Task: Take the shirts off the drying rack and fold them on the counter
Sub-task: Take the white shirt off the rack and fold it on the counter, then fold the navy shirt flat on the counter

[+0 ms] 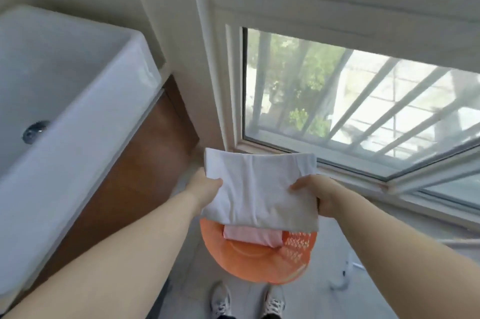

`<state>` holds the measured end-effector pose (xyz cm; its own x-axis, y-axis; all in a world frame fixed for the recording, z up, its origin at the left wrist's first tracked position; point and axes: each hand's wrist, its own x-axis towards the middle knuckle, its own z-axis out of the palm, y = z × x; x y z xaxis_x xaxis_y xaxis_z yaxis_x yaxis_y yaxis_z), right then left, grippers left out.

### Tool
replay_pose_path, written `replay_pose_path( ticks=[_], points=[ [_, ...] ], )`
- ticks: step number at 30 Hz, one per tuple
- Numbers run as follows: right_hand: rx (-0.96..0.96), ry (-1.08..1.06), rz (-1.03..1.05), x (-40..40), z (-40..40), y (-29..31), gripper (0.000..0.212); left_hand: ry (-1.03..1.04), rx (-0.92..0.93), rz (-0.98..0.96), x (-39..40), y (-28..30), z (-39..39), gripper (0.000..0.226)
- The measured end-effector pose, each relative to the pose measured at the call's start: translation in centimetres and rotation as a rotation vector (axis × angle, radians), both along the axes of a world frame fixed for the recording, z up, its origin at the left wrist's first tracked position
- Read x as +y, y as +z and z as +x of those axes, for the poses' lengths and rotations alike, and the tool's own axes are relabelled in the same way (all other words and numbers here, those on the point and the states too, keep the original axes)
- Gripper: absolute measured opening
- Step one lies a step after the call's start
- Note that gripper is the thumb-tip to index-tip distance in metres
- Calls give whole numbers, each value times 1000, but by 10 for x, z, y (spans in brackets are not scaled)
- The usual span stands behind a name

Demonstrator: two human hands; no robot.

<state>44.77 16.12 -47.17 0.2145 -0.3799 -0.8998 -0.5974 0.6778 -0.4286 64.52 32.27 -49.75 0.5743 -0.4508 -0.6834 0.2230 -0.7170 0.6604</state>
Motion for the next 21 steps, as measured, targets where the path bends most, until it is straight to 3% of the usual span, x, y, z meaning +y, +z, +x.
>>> replay_pose_path(
  ticks=[5, 6, 10, 12, 15, 18, 21],
  points=[
    [127, -116, 6, 0, -6, -172, 34, -117, -31, 212, -23, -175, -4, 44],
    [149, -107, 3, 1, -5, -182, 32, -123, -34, 226, -24, -186, -3, 45],
    [197, -153, 46, 5, -7, -312, 15, -164, -1, 275, -25, -332, -7, 62],
    [202, -156, 83, 4, -9, -370, 29, -171, 8, 288, -25, -394, -8, 60],
    [222, -155, 106, 2, -19, -442, 41, -184, 15, 296, -30, -445, -10, 55],
    [303, -126, 71, 1, -7, -444, 31, -179, -18, 306, -34, -464, -13, 46],
    [375, -13, 25, -5, -4, -438, 46, -183, -126, 410, -38, -458, -10, 51]
  ],
)
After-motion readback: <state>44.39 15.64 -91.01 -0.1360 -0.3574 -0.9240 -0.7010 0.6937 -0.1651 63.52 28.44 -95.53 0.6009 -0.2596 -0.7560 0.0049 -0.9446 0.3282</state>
